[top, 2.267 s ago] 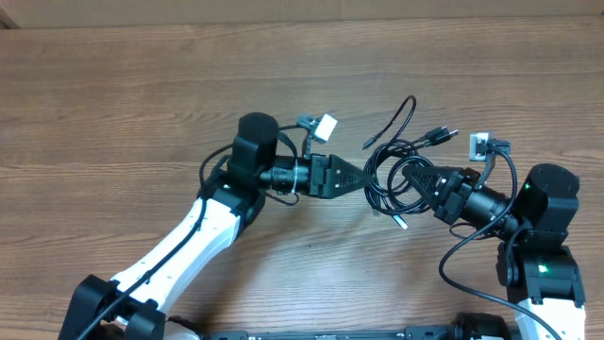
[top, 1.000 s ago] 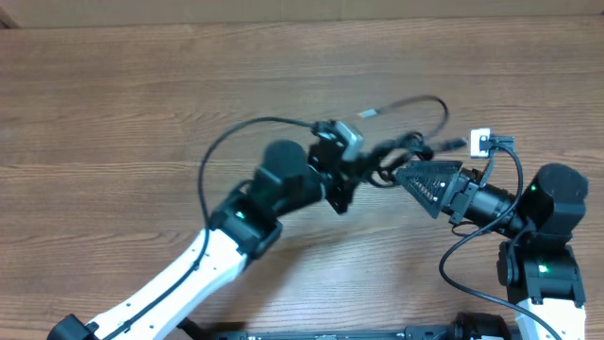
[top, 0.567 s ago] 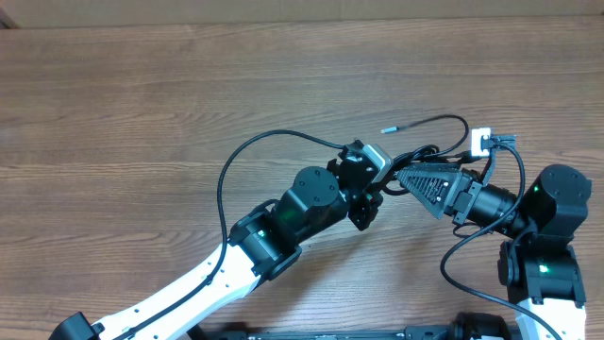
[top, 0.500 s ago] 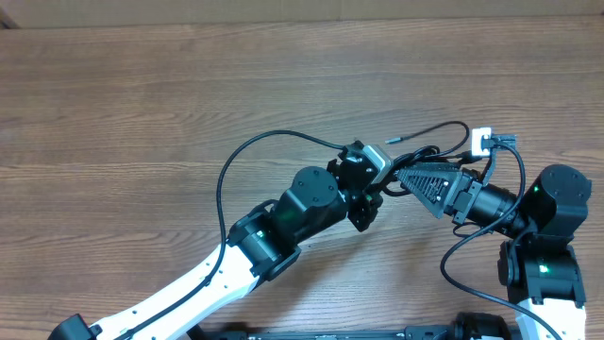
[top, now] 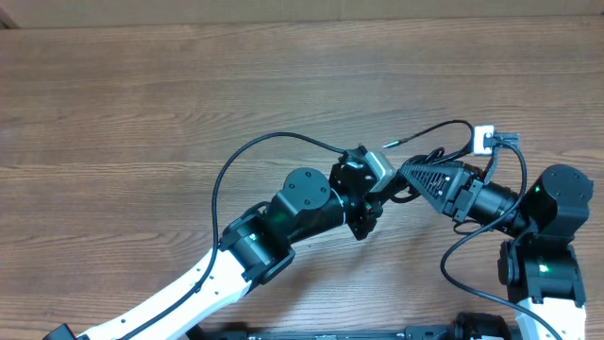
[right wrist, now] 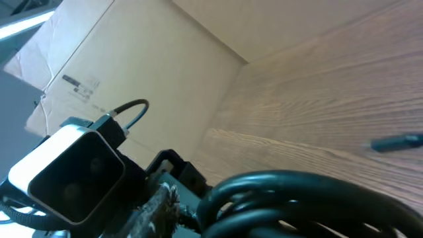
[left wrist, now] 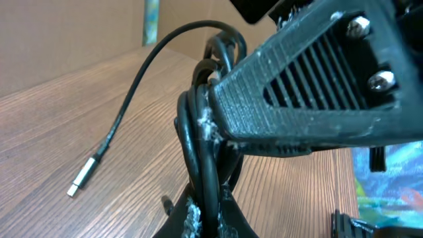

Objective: Untangle cables

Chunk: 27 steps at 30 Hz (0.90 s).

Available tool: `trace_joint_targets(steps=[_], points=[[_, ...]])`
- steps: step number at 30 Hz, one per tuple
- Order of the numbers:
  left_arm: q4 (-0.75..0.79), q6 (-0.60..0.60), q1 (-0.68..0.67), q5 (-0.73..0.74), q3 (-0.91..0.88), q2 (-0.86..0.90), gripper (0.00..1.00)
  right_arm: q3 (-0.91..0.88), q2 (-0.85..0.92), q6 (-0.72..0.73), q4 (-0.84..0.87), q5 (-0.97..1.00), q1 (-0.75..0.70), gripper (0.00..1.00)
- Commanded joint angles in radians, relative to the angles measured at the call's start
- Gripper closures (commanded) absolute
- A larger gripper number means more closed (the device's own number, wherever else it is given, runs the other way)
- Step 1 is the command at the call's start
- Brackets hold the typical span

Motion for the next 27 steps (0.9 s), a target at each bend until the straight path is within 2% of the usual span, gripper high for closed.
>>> trace_joint_targets(steps=[1,3,6,7,10,11,12,13,15,17,19,20,21,23,25,27], points=[[-0.002,-0.096,0.014,-0.048,0.013,-0.006,0.96,0.013,-0.007,-0.008,0.003,-0.037,0.004,0.77],[0.005,-0.160,0.051,-0.042,0.013,-0.007,0.96,0.013,-0.007,-0.012,-0.003,-0.036,0.004,0.84],[0.009,-0.241,0.092,-0.031,0.013,-0.007,0.96,0.013,-0.007,-0.012,-0.004,-0.036,0.004,0.88],[0.016,-0.240,0.100,0.005,0.013,-0.007,0.96,0.013,-0.007,-0.012,-0.003,-0.036,0.004,0.95],[0.019,-0.211,0.099,0.067,0.013,-0.007,0.96,0.013,-0.007,-0.031,-0.004,-0.036,0.004,0.96],[0.019,-0.205,0.099,0.079,0.013,-0.007,0.96,0.013,-0.007,-0.031,-0.004,-0.036,0.004,0.95],[0.021,-0.190,0.099,0.095,0.013,-0.007,0.96,0.013,-0.007,-0.031,-0.004,-0.036,0.004,0.88],[0.021,-0.189,0.098,0.098,0.013,-0.007,0.96,0.013,-0.007,-0.035,-0.008,-0.036,0.004,0.65],[0.031,-0.163,0.098,0.149,0.013,-0.007,0.96,0.011,-0.006,-0.038,-0.008,-0.010,0.004,0.55],[0.039,-0.160,0.098,0.207,0.013,-0.007,0.96,0.010,0.000,-0.039,-0.007,0.026,0.004,0.54],[0.041,-0.160,0.098,0.254,0.013,-0.006,0.96,0.010,0.008,-0.046,-0.007,0.026,0.004,0.56],[0.040,-0.160,0.098,0.265,0.013,-0.006,0.96,0.010,0.014,-0.046,-0.007,0.025,0.004,0.60],[0.039,-0.160,0.098,0.265,0.013,-0.006,0.96,0.010,0.018,-0.046,-0.007,0.025,0.004,0.72],[0.040,-0.161,0.098,0.265,0.013,-0.006,0.96,0.010,0.022,-0.046,-0.007,0.024,0.004,0.82],[0.042,-0.160,0.098,0.269,0.013,-0.006,0.96,0.010,0.022,-0.058,-0.007,0.024,0.004,0.85],[0.043,-0.161,0.098,0.279,0.013,-0.006,0.96,0.010,0.023,-0.061,-0.007,0.025,0.004,0.78]])
